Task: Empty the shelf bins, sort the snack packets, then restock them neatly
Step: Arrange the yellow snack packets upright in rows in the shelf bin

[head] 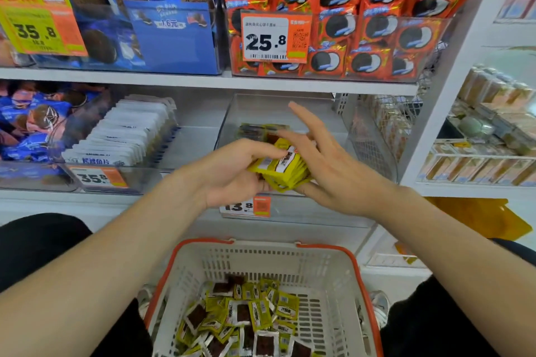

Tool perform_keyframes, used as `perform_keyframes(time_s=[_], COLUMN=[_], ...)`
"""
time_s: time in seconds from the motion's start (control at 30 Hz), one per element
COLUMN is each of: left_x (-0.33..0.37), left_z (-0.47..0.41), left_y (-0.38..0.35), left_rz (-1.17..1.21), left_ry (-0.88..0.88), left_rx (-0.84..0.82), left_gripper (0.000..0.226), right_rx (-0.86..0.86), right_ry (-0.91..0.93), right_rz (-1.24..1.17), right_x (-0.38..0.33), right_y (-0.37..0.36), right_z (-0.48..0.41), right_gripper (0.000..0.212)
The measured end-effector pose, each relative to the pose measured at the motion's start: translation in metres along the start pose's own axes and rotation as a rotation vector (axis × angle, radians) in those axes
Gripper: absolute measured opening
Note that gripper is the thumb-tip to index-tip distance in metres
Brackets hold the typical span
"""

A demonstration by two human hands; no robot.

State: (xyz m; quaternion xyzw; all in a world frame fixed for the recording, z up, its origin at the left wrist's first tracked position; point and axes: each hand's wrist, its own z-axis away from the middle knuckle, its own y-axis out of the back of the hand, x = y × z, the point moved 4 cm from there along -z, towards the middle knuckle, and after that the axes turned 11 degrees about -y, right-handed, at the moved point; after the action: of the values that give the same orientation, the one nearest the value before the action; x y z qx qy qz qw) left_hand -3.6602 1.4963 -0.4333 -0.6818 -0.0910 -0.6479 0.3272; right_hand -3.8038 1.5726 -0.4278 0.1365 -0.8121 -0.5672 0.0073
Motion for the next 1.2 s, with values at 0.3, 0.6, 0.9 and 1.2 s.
perform_keyframes(time_s=[0.3,0.6,0.9,1.2], left_x=[-0.014,-0.045,-0.037,-0.034], left_z=[-0.095,-0.157,-0.181,-0.172], left_y=[0.054,0.074,0.088,0.101], left_rz=[-0.394,-1.953,-2.039,-1.724], left_ry=[0.029,0.047,-0.123,-0.158], left_rx=[0.231,-0.013,0.285,0.41], left_gripper=[0.038,0.097,0.036,0.041], right_rx=[-0.16,-0.746,-0.716,-0.355], right_ry=[-0.109,-0.394,-0.518,-0.996], right_rz=[-0.18,0.007,0.018,-0.136], right_x=[0.062,0.119,0.121,0.134], right_y=[-0.035,-0.096,-0.12,-0.134], right_z=[-0.036,-0.034,-0.068,-0.106], right_gripper=[0.068,0.054,0.073,0.084])
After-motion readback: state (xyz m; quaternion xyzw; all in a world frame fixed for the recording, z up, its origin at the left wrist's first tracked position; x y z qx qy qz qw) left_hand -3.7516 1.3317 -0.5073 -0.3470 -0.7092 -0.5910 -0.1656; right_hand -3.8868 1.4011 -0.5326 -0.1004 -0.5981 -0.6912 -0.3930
